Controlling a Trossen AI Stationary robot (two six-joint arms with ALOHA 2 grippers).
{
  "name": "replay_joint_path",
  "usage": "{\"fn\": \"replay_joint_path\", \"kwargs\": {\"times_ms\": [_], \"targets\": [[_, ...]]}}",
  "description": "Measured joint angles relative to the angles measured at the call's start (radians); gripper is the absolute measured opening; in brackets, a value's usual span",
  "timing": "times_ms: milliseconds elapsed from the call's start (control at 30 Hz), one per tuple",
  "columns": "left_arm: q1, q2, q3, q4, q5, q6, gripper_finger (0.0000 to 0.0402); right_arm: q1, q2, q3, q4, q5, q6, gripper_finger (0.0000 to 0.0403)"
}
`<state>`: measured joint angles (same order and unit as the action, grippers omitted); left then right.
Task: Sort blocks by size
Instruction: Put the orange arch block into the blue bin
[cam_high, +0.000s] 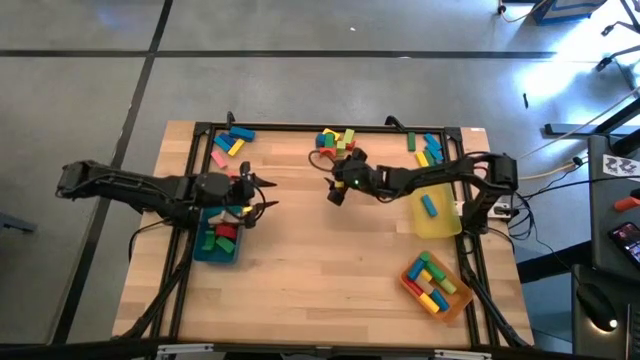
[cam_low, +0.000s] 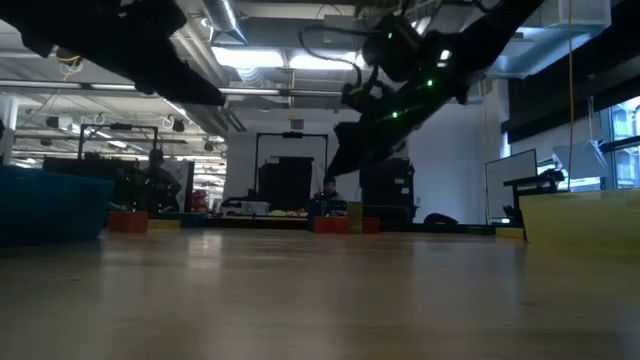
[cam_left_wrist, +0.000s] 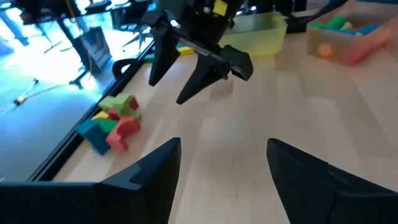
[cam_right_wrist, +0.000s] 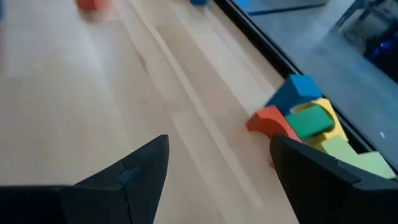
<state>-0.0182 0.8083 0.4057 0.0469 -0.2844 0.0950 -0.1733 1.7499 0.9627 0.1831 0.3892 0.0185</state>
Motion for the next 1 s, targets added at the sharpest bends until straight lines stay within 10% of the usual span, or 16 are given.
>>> {"fn": "replay_joint_path", "kwargs": {"times_ms": [267, 700, 1000], "targets": [[0.02, 0.0, 0.0, -0.004, 0.001, 0.011, 0.0224, -0.131, 0.004, 0.0, -0.005, -0.146, -0.027, 0.0247], [0.022, 0.0, -0.005, -0.005, 0.001, 0.019, 0.0224, -0.209, 0.16, 0.199, -0.154, -0.261, -0.124, 0.0013], [0.022, 0.0, -0.005, -0.016, 0.001, 0.018, 0.0224, -0.251, 0.28, 0.427, -0.416, -0.156, -0.116, 0.0018]]}}
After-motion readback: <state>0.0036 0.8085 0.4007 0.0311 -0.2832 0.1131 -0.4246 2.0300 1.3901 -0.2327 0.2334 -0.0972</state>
